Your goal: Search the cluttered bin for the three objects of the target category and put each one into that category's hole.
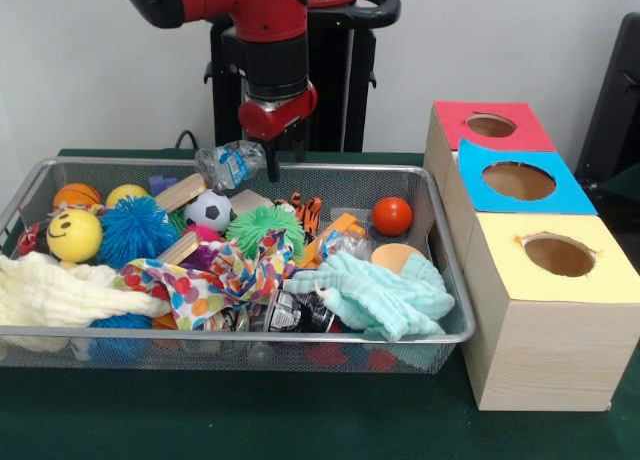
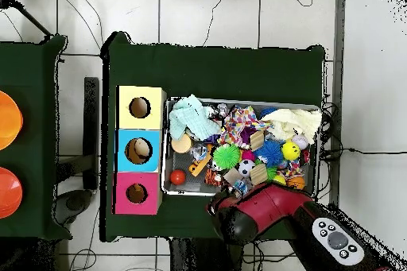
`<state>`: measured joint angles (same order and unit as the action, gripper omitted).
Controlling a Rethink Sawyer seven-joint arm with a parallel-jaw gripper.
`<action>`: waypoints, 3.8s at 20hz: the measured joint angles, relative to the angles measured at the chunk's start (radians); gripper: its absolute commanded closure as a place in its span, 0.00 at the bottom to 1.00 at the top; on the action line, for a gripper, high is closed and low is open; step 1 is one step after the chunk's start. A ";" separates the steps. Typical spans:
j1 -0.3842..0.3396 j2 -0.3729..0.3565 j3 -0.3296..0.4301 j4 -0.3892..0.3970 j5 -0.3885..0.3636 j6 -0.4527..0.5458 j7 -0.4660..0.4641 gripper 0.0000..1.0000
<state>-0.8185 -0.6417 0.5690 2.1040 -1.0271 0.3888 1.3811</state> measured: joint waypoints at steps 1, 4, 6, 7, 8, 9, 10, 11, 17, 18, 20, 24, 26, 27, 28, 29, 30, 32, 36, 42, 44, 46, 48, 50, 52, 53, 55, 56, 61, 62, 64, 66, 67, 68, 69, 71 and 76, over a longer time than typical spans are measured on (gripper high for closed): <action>0.005 -0.004 -0.005 0.004 -0.006 -0.003 0.000 0.00; 0.020 -0.015 -0.013 0.015 -0.019 -0.010 0.000 0.00; 0.031 -0.020 -0.019 0.022 -0.025 -0.015 0.000 0.00; 0.040 -0.024 -0.024 0.027 -0.030 -0.019 0.000 0.00; 0.051 -0.028 -0.032 0.028 -0.037 -0.027 0.000 0.00; 0.058 -0.030 -0.038 0.028 -0.043 -0.033 0.000 0.00; 0.067 -0.031 -0.046 0.028 -0.052 -0.042 0.000 0.00; 0.076 -0.032 -0.053 0.028 -0.060 -0.051 0.000 0.00; 0.121 -0.032 -0.093 0.024 -0.088 -0.095 0.000 0.00; 0.125 -0.033 -0.097 0.024 -0.088 -0.099 0.000 0.00; 0.129 -0.034 -0.102 0.023 -0.088 -0.103 0.000 0.00; 0.126 -0.034 -0.102 0.024 -0.087 -0.103 0.000 0.00; 0.125 -0.034 -0.102 0.024 -0.087 -0.104 0.000 0.00; 0.123 -0.034 -0.102 0.024 -0.085 -0.104 0.000 0.00; 0.121 -0.034 -0.102 0.024 -0.082 -0.104 0.000 0.00; 0.120 -0.034 -0.101 0.024 -0.080 -0.103 0.000 0.00; 0.116 -0.034 -0.100 0.025 -0.075 -0.103 0.000 0.00; 0.097 -0.038 -0.092 0.030 -0.055 -0.103 0.000 0.00; 0.053 -0.053 -0.083 0.045 -0.012 -0.102 0.000 0.00; 0.009 -0.092 -0.078 0.063 0.042 -0.077 0.000 0.00; 0.012 -0.097 -0.078 0.064 0.049 -0.067 0.000 0.00; 0.025 -0.102 -0.078 0.064 0.054 -0.055 0.000 0.00; 0.037 -0.102 -0.078 0.064 0.054 -0.053 0.000 0.00; 0.062 -0.102 -0.079 0.064 0.054 -0.053 0.000 0.00; 0.075 -0.102 -0.081 0.064 0.054 -0.053 0.000 0.00; 0.087 -0.102 -0.083 0.064 0.054 -0.053 0.000 0.00; 0.113 -0.101 -0.087 0.064 0.054 -0.053 0.000 0.00; 0.123 -0.101 -0.088 0.063 0.054 -0.053 0.000 0.00; 0.173 -0.090 -0.104 0.058 0.054 -0.053 0.000 0.00; 0.181 -0.084 -0.105 0.056 0.054 -0.053 0.000 0.00; 0.187 -0.074 -0.105 0.054 0.054 -0.053 0.000 0.00; 0.190 -0.064 -0.105 0.053 0.055 -0.053 0.000 0.00; 0.189 -0.059 -0.106 0.053 0.055 -0.053 0.000 0.00; 0.188 -0.055 -0.105 0.053 0.055 -0.053 0.000 0.00; 0.187 -0.053 -0.105 0.053 0.055 -0.053 0.000 0.00; 0.185 -0.052 -0.105 0.053 0.058 -0.054 0.000 0.00; 0.184 -0.052 -0.105 0.053 0.062 -0.053 0.000 0.00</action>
<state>-0.6348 -0.6934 0.4636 2.1570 -0.9649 0.3354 1.3811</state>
